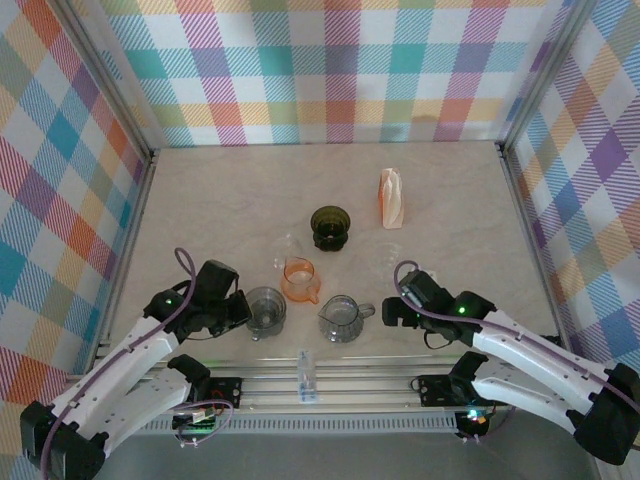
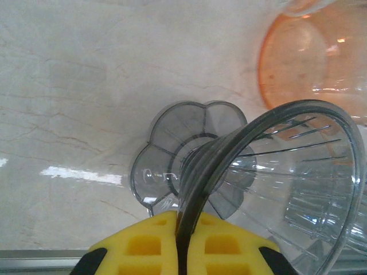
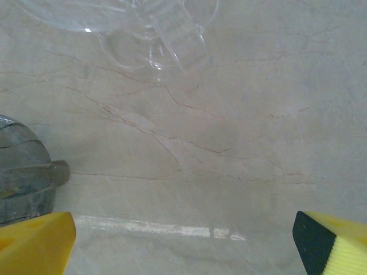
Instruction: Place the coffee filter in the dripper
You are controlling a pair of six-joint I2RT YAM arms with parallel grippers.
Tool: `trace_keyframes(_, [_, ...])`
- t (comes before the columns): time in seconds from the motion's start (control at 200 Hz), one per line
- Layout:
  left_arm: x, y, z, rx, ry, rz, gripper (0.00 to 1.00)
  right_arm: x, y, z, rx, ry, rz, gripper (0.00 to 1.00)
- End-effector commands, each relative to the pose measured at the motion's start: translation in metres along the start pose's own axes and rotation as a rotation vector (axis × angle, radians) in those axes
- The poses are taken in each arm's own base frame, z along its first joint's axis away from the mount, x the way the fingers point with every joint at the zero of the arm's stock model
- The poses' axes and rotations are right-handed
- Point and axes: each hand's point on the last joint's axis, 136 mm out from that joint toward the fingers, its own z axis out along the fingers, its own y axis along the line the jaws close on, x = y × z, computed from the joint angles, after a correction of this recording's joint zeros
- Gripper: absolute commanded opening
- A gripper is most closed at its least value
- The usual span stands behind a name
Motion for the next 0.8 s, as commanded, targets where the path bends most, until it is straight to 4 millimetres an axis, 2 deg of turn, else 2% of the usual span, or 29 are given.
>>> trace_keyframes(0.0, [-0.008, -0.031, -0.024, 0.109, -0.018, 0.059, 0.00, 0.007, 0.004, 0.009, -0.015, 0.034, 0.011, 0.96])
trace_keyframes(0.115, [-0.011, -0.048, -0.036, 0.166, -0.015, 0.081, 0.00, 0.012, 0.019, 0.020, -0.075, 0.066, 0.011, 0.94])
trace_keyframes(0.275, [-0.011, -0.062, -0.048, 0.221, -0.013, 0.097, 0.00, 0.009, 0.039, 0.023, -0.132, 0.062, 0.006, 0.94])
trace_keyframes(0.475, [-0.010, -0.071, -0.056, 0.250, -0.003, 0.105, 0.00, 0.005, 0.059, 0.029, -0.152, 0.056, -0.001, 0.93])
trace_keyframes(0.795, [-0.009, -0.080, -0.065, 0.276, 0.003, 0.121, 0.00, -0.014, 0.098, 0.038, -0.186, 0.018, -0.004, 0.93])
